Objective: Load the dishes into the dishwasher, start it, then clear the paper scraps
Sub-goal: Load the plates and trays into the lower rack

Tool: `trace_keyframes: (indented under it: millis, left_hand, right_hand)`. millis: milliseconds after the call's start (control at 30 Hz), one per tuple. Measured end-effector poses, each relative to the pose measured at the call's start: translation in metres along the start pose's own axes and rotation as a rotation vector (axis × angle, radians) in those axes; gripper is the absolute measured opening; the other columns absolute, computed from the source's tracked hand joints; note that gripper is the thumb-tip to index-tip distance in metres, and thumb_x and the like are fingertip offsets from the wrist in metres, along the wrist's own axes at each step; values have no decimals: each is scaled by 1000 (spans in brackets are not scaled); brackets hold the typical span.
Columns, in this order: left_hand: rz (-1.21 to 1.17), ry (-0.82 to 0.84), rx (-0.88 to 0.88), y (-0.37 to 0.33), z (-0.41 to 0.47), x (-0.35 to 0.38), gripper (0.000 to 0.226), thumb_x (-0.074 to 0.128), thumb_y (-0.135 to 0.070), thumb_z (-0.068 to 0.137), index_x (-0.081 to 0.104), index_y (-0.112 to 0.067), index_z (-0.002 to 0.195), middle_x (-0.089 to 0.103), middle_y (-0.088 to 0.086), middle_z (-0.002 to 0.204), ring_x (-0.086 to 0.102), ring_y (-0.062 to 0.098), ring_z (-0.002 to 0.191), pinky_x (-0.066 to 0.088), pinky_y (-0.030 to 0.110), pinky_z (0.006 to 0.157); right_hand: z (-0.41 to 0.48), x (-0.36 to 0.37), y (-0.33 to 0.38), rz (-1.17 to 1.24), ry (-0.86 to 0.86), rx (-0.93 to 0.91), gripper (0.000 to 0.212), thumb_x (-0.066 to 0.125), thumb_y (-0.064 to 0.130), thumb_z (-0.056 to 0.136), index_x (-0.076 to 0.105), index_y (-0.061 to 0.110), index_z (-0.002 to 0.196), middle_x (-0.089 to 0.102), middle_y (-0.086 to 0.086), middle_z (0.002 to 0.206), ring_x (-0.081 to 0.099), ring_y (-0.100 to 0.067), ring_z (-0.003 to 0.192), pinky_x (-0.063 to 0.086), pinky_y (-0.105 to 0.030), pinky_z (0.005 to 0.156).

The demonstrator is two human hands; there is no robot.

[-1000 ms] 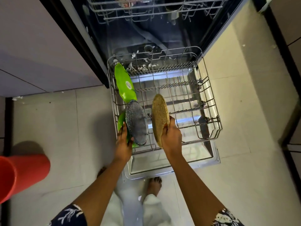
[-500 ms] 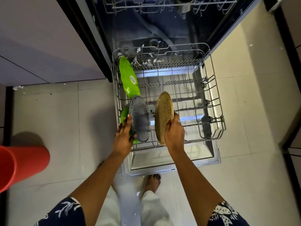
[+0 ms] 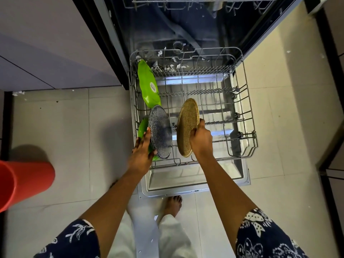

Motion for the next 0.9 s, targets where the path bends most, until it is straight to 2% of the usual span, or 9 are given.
trace_keyframes:
  millis: [133,233,300,400,533,667,733,800,900]
  left_hand:
    - [-23,-11,14,-2,-1,-3,88,54,-29,95,-20,-51,136,14,0,159,11,32,145,32,59,106]
    - [-23,-13,13,-4,-2,-4,89,55,-27,94,-21,-53,136,13,1,159,12,33,145,34,60,105]
    - [-14,-10,12,-4,-3,-4,89,54,-28,95,-21,-53,136,12,1,159,11,32,145,35,60,104]
    - [-12,-4,12,-4,-3,-4,89,53,-29,95,-22,-53,136,11,0,159,9,31,145,35,59,104]
    - [-13,1,24,-4,-1,-5,89,53,-30,95,-22,-53,136,10,0,159,9,31,145,32,61,106]
    - [-12,-5,29,-3,-2,-4,87,52,-32,95,-21,-54,136,10,-1,159,9,31,145,31,62,106]
    - [-4,-7,14,-4,-3,-5,86,52,-33,95,-21,-53,136,10,1,159,10,32,145,31,62,106]
    - [3,-14,8,-4,-4,-5,86,53,-33,95,-20,-51,136,12,3,159,12,32,145,31,61,106]
    - [-1,-26,16,-5,-4,-4,85,54,-33,94,-18,-51,137,17,3,158,14,33,144,33,61,105]
  right_hand:
    - [-16,2,-9,-36,3,-36,36,36,14,99,36,1,132,60,-15,83,60,-31,74,46,-35,61]
    - [-26,11,-16,-45,1,-28,36,38,13,98,36,4,133,65,-19,94,64,-35,83,51,-40,69]
    - [-29,18,-19,-53,15,-9,37,38,13,98,35,6,134,65,-19,99,64,-35,86,50,-38,69]
    - [-22,29,-19,-53,38,10,37,37,13,98,34,7,135,64,-19,97,63,-33,86,45,-33,64]
    - [2,38,-13,-107,79,-17,40,35,13,98,31,6,137,65,-21,100,63,-37,88,46,-38,68]
    - [29,35,-2,-113,23,-75,43,38,12,97,29,10,139,65,-19,97,63,-37,86,52,-43,69]
    - [37,33,-3,-66,19,-54,42,38,15,97,30,12,138,65,-18,99,63,-34,85,51,-40,67]
    - [37,31,-11,3,33,4,41,34,18,99,30,13,139,63,-16,101,59,-29,81,44,-34,63]
    - [27,30,-29,49,36,67,38,30,23,101,32,13,138,63,-18,105,62,-35,91,42,-33,67]
Point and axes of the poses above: each hand's wrist, its own z-axis towards the middle knuckle, its own x-axis out of the palm, y = z × x, the point moved 3 cm from there along z, towards the middle knuckle
